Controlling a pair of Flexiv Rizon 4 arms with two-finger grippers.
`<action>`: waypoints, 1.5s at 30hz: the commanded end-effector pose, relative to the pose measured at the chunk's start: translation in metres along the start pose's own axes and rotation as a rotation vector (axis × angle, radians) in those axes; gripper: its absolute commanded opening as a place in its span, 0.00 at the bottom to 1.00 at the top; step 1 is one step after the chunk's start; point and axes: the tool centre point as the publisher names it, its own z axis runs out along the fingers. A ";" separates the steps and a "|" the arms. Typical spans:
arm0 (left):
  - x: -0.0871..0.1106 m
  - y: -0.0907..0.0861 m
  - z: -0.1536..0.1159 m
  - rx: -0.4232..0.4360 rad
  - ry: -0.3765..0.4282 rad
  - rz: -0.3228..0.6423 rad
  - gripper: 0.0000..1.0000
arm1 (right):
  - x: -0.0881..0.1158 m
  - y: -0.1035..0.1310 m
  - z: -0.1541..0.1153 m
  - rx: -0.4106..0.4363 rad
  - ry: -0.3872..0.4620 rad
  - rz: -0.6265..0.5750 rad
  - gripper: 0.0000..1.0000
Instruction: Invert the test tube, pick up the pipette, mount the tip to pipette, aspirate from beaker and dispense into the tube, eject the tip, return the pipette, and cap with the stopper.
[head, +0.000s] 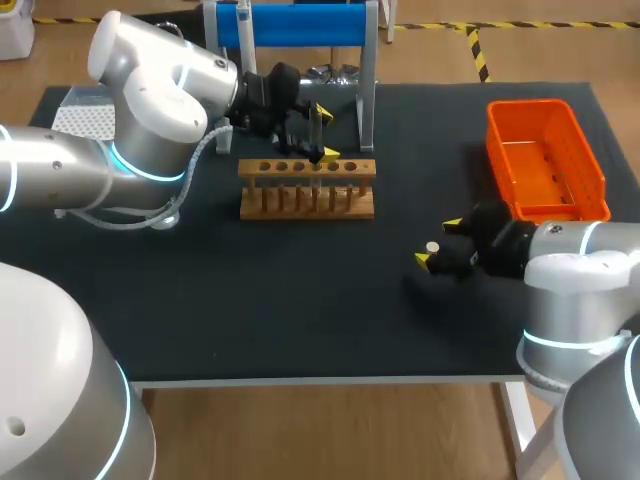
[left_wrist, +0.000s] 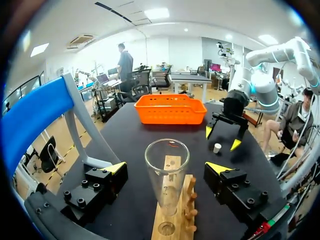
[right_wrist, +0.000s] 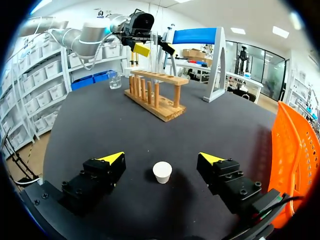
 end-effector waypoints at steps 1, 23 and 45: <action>-0.001 0.000 0.000 0.001 0.003 0.001 1.00 | 0.000 -0.001 0.002 0.006 -0.003 0.001 0.93; -0.001 0.000 0.000 0.001 0.003 0.001 1.00 | 0.002 -0.005 0.006 0.027 -0.001 0.009 0.62; -0.001 0.000 0.000 0.001 0.003 0.001 1.00 | 0.001 -0.007 0.008 0.035 -0.003 0.014 0.47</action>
